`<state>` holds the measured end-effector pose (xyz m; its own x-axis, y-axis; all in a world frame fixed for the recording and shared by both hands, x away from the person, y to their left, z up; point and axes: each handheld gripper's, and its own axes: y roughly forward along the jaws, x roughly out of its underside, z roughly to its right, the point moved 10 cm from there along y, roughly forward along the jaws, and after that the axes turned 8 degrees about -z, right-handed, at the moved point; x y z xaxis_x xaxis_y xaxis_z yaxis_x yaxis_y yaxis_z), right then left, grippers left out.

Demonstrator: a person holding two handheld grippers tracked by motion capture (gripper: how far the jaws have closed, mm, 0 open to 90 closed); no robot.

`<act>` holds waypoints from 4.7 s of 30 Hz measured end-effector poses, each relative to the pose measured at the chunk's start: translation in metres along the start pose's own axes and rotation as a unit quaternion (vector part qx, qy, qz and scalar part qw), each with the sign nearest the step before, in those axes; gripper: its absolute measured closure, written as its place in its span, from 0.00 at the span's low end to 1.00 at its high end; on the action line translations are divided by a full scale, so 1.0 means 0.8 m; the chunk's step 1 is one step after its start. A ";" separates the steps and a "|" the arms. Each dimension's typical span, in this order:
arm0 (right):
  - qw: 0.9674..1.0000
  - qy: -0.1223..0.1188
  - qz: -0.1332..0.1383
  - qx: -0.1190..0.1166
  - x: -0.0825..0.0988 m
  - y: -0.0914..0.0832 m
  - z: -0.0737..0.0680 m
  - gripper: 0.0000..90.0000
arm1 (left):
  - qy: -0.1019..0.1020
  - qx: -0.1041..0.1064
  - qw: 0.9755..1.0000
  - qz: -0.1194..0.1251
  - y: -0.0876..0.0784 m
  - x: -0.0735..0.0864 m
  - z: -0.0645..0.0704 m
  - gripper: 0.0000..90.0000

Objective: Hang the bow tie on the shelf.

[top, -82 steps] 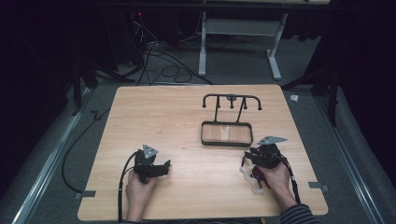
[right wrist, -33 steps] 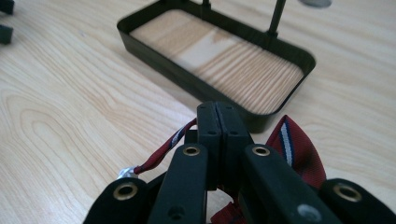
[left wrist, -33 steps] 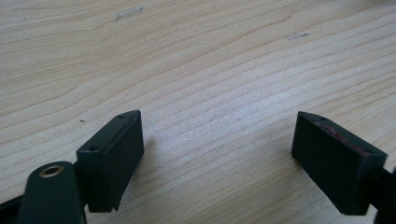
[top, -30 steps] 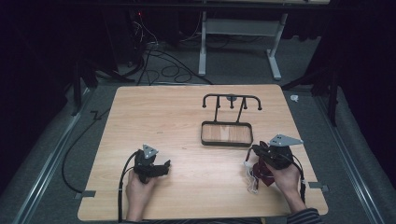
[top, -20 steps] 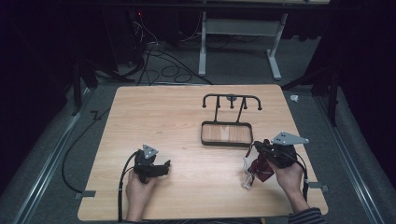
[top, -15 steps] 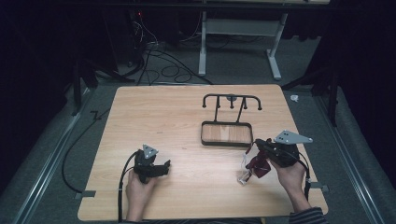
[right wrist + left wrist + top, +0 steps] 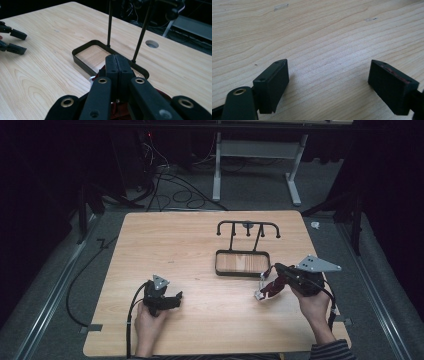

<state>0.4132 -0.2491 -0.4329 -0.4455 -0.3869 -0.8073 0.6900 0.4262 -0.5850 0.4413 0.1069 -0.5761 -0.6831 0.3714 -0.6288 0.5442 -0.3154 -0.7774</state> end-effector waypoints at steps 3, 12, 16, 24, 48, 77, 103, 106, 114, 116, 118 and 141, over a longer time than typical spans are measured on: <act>1.000 -0.005 0.006 0.000 -0.007 -0.003 -0.001 1.00 | 0.000 0.000 1.000 0.000 0.000 0.000 0.000 0.19; 1.000 -0.020 0.016 -0.001 -0.030 -0.007 -0.007 1.00 | 0.000 0.000 1.000 0.000 0.000 0.000 0.000 0.19; 0.999 -0.027 0.022 -0.004 -0.043 -0.005 -0.010 1.00 | 0.000 0.000 1.000 0.000 0.000 0.000 0.000 0.19; 0.999 -0.032 0.022 -0.013 -0.056 0.001 -0.015 1.00 | 0.000 0.000 1.000 0.000 0.000 0.000 0.000 0.19; 0.999 -0.030 0.026 -0.036 -0.092 0.025 -0.019 1.00 | -0.001 0.000 1.000 0.000 0.000 0.000 0.000 0.19; 0.999 -0.011 0.019 -0.029 -0.126 0.064 -0.007 1.00 | 0.000 -0.001 1.000 0.000 0.000 0.000 0.000 0.19; 1.000 0.017 0.010 -0.008 -0.137 0.083 0.015 1.00 | 0.000 0.000 1.000 0.000 0.000 0.000 0.000 0.19; 1.000 0.020 0.009 -0.006 -0.137 0.086 0.017 1.00 | 0.000 0.000 1.000 0.000 0.000 0.000 0.000 0.19; 1.000 0.029 -0.001 -0.008 -0.133 0.092 0.022 0.99 | 0.000 0.000 1.000 0.000 0.000 0.000 0.000 0.19; 1.000 0.029 0.002 -0.010 -0.133 0.091 0.022 0.98 | 0.000 0.000 1.000 0.000 0.000 0.000 0.000 0.19; 1.000 0.029 0.002 -0.009 -0.133 0.090 0.023 0.97 | 0.000 0.000 1.000 0.000 0.000 0.000 0.000 0.19; 0.999 0.028 0.010 -0.015 -0.124 0.059 0.024 0.87 | 0.000 0.000 1.000 0.000 0.000 0.000 0.000 0.19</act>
<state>0.5011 -0.2060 -0.3790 -0.4640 -0.3322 -0.8212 0.6820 0.4577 -0.5705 0.4413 0.1069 -0.5761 -0.6837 0.3709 -0.6285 0.5443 -0.3145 -0.7777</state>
